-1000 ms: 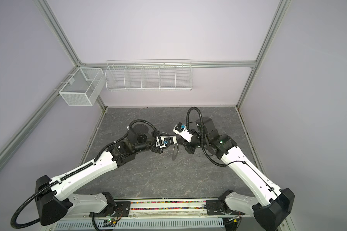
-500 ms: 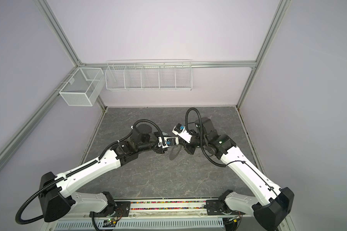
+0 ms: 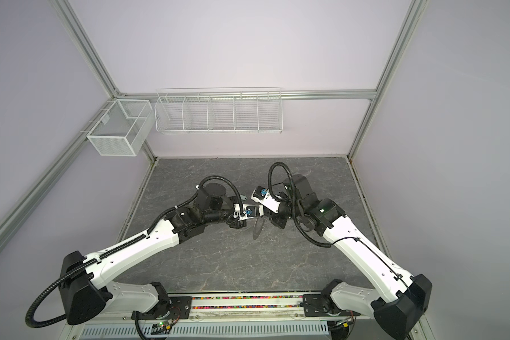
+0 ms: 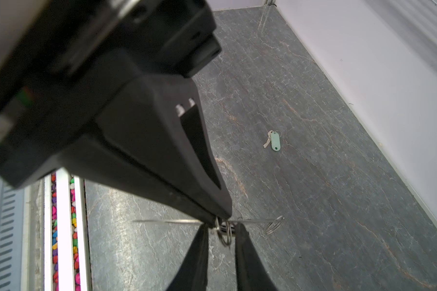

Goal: Attach keys to a key ring
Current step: Insert the key into the keyring.

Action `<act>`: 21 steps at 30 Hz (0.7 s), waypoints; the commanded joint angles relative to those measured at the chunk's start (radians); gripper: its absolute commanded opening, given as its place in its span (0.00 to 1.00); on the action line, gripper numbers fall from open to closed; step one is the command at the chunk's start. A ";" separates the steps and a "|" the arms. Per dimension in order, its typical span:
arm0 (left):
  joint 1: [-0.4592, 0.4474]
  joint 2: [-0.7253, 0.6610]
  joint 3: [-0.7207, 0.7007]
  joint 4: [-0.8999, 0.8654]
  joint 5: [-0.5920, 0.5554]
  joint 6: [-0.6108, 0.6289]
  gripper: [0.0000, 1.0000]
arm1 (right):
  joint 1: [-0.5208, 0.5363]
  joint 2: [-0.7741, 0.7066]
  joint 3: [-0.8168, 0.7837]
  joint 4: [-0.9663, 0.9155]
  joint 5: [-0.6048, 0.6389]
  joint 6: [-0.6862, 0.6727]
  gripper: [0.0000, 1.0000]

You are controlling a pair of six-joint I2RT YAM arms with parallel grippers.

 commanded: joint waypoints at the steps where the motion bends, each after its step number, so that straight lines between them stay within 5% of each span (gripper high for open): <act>1: 0.008 -0.022 -0.028 0.090 0.068 -0.070 0.00 | -0.003 -0.057 -0.036 0.090 0.029 -0.010 0.34; 5: 0.048 -0.051 -0.089 0.257 0.190 -0.239 0.00 | -0.010 -0.124 -0.103 0.166 0.123 0.010 0.45; 12: 0.112 -0.048 -0.172 0.558 0.313 -0.516 0.00 | -0.014 -0.233 -0.201 0.271 0.247 0.026 0.47; 21: 0.133 -0.004 -0.219 0.861 0.373 -0.727 0.00 | -0.010 -0.214 -0.209 0.295 0.147 0.050 0.47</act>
